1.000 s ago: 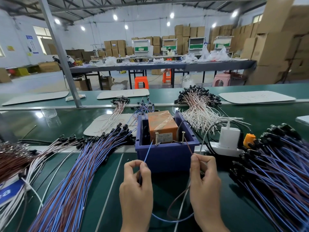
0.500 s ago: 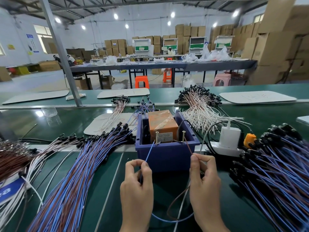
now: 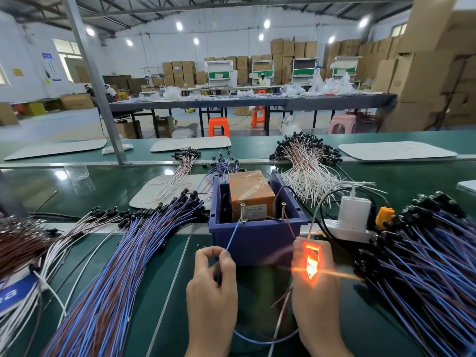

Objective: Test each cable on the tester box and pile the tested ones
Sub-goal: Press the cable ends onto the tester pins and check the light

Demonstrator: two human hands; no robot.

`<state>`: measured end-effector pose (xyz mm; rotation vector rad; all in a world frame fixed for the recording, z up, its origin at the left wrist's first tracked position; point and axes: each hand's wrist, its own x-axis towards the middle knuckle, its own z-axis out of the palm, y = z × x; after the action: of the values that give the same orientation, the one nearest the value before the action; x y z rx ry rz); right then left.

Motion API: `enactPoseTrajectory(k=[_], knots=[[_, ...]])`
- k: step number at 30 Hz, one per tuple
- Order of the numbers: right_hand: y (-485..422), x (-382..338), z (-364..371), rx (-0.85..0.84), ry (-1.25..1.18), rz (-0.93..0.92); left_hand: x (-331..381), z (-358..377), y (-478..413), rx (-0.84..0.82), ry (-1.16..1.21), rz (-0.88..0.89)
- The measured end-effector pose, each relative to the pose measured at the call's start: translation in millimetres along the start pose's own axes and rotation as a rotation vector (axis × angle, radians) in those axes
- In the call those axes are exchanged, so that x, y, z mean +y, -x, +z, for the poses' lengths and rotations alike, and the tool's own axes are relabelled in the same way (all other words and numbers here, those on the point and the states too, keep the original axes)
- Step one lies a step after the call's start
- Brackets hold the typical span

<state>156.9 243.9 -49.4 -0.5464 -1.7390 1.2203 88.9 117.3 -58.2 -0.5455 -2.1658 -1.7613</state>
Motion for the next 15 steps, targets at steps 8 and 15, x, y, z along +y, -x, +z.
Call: enactPoseTrajectory(k=[8,15], knots=[[-0.2,2.9,1.5,0.003,0.005,0.003,0.0,1.1,-0.2,0.002,0.013,-0.001],[0.5,-2.8,-2.7,-0.006,-0.053,-0.030,3.4,-0.2,-0.2,0.029,0.115,-0.050]])
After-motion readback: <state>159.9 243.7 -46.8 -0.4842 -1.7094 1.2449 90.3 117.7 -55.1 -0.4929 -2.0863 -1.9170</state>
